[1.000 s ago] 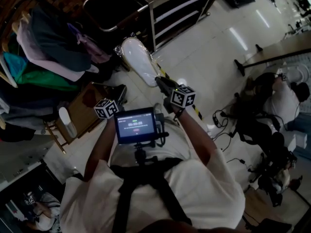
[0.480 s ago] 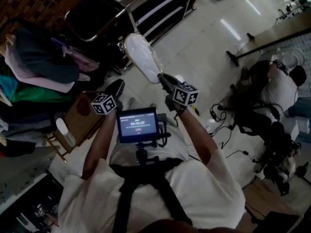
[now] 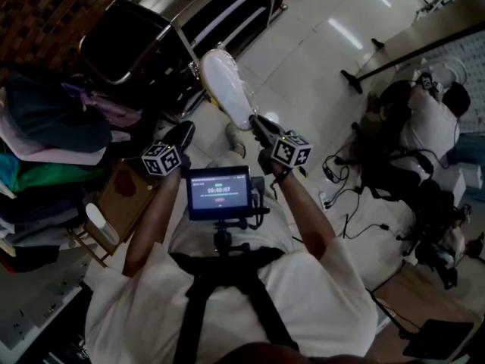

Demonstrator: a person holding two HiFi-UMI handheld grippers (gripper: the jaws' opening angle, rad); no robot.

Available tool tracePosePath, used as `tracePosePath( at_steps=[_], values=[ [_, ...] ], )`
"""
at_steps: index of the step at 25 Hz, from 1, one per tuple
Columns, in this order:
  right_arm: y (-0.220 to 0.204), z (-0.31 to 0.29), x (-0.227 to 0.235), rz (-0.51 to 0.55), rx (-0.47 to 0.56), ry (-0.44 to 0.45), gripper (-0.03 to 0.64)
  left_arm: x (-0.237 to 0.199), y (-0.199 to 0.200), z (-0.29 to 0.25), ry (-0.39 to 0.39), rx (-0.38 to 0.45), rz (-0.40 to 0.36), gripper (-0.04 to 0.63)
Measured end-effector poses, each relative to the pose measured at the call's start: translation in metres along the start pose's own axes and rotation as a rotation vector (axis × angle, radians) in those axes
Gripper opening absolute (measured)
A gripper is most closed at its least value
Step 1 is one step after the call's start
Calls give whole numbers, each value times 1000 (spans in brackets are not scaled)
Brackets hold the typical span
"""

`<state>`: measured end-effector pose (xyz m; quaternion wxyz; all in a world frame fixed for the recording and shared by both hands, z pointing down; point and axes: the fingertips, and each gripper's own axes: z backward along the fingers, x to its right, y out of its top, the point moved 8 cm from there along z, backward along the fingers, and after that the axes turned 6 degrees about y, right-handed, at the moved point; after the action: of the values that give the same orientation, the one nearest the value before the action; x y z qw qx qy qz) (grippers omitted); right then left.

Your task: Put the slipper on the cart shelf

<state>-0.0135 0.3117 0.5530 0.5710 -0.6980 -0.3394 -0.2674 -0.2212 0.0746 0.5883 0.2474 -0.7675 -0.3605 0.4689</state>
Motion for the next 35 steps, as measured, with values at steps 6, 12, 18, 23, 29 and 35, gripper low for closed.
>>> tracePosePath(
  at_steps=[6,12,18,23,29,35],
  values=[
    [29,6,32,-23,33,-29,67,15,17,-56,-41,-44,-26,60],
    [59,6,71,-48,47,-67,67,30,38,-116,-78,-90,-42,60],
    [106,6,101,-56,62,-96,67,40,60,-169,-95,-113,-34,60],
    [130,1,135,-72,50,-132,67,44,75,-212,-112,-128,-26,60],
    [165,-23,169,-76,25,-128,67,40,92,-264,-114,-143,-20,60],
    [198,-38,188,-78,10,-95,67,43,104,-285,-75,-130,-21,60]
  ],
)
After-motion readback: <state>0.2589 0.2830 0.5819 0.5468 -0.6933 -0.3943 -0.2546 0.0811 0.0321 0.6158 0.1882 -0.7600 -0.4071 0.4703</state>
